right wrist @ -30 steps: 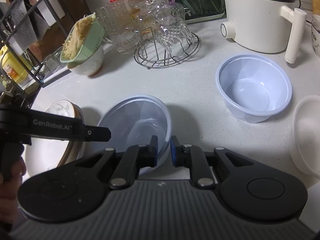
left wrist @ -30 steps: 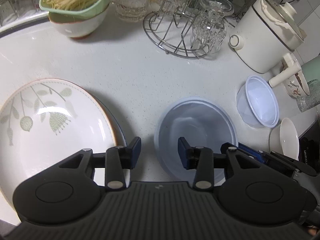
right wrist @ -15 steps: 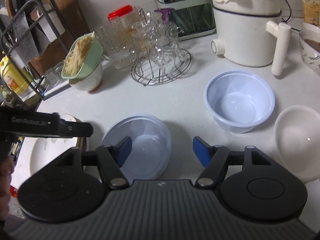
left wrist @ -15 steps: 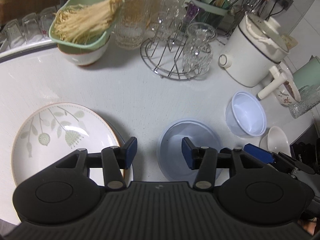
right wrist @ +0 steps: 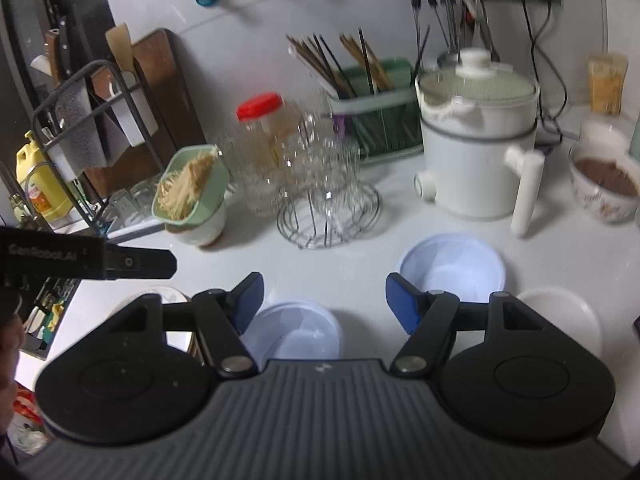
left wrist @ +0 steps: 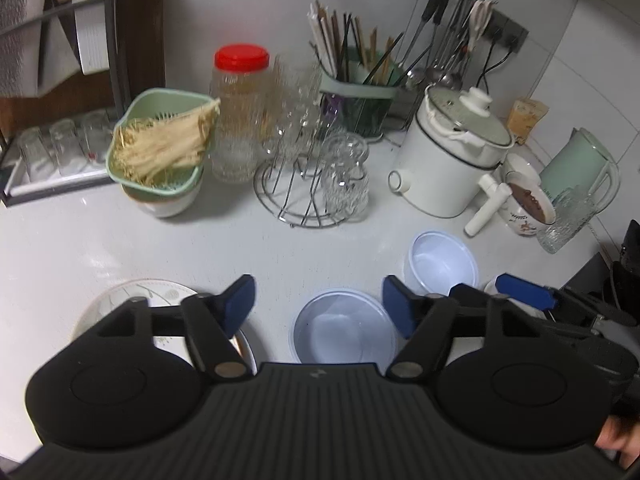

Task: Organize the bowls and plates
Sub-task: 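Open the left gripper to release the blue bowl and raise it, then move the left tool to the rim of the second blue bowl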

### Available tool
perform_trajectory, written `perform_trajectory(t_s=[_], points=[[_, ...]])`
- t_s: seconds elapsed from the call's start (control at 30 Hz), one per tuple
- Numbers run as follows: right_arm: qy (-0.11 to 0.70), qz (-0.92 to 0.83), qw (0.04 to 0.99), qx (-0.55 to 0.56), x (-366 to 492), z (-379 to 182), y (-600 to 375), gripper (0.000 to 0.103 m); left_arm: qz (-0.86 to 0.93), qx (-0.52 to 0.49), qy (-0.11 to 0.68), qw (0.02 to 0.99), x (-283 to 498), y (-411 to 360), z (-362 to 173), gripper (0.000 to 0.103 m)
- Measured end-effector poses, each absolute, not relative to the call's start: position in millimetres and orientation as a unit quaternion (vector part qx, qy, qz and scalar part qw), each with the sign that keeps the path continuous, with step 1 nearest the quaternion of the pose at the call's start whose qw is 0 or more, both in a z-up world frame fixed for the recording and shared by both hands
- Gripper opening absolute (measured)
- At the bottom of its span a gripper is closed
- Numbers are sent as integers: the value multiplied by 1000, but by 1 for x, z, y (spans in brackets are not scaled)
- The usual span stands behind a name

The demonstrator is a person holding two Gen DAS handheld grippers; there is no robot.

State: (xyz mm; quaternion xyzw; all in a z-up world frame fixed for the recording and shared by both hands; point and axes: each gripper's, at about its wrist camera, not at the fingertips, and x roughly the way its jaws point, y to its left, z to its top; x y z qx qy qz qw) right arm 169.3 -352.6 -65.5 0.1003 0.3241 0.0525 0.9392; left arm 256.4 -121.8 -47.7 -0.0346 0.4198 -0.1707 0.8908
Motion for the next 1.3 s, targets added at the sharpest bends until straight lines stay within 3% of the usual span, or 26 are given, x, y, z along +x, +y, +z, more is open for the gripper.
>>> perform_trajectory(t_s=[0.07,0.27,0.87,1.3], points=[[313,51,944,93,165,-57,-352,69,-167,-27,417,893,251,-122,-41,87],[299,58,947,99,156,-44,-349,69,-156,-21,405,900,237,-116,-33,96],[297,11,950,97,129,-44,-371,69,-176,-31,397,900,230,-143,-41,98],[311,-40,942,118,119,-59,-397,69,-219,18,420,881,251,-188,-70,98]])
